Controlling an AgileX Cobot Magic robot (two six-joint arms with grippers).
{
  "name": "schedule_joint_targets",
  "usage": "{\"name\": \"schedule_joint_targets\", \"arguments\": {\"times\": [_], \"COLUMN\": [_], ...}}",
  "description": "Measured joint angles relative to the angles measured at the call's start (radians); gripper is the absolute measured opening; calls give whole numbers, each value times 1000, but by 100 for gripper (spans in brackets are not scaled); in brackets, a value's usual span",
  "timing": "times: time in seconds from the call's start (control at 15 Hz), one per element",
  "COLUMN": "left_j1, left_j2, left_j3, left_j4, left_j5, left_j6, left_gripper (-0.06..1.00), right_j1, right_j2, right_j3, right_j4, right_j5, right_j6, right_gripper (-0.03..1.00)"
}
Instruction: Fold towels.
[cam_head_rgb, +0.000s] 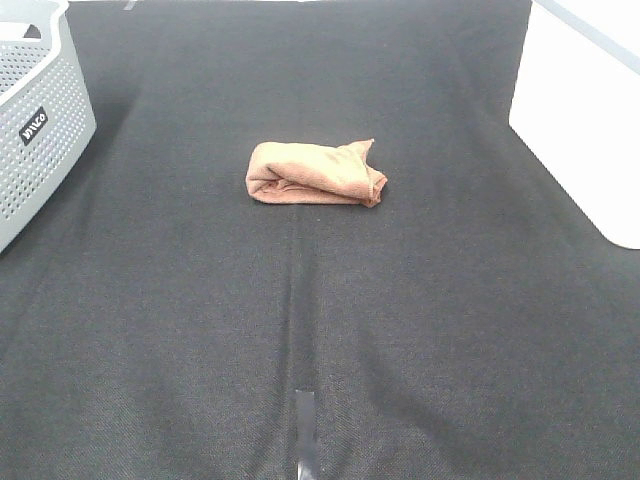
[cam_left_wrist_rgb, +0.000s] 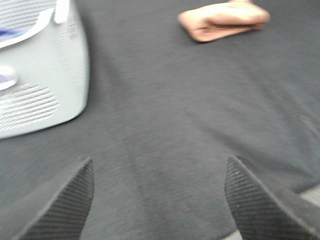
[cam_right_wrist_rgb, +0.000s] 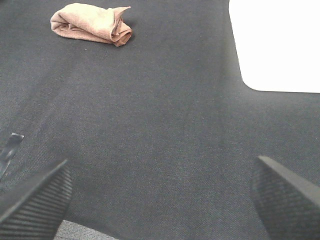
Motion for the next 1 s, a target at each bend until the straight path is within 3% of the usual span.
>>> {"name": "schedule_joint_targets", "arguments": {"times": [0.2, 0.6, 0.8, 1.0], "left_j1": [85, 50, 50, 50], "left_j2": [0, 0, 0, 0], "left_j3": [0, 0, 0, 0], "left_j4": [0, 0, 0, 0], "left_j5": [0, 0, 0, 0], "left_j6": [0, 0, 0, 0], "left_gripper": [70, 70, 70, 70], "right_j1": [0, -2, -80, -89], "right_j2": [0, 0, -5, -20], "right_j3": [0, 0, 0, 3], "right_j4": [0, 0, 3, 9], "right_j5": [0, 0, -1, -1], "right_j6": [2, 3, 3, 10], "right_gripper": [91, 91, 91, 91]}}
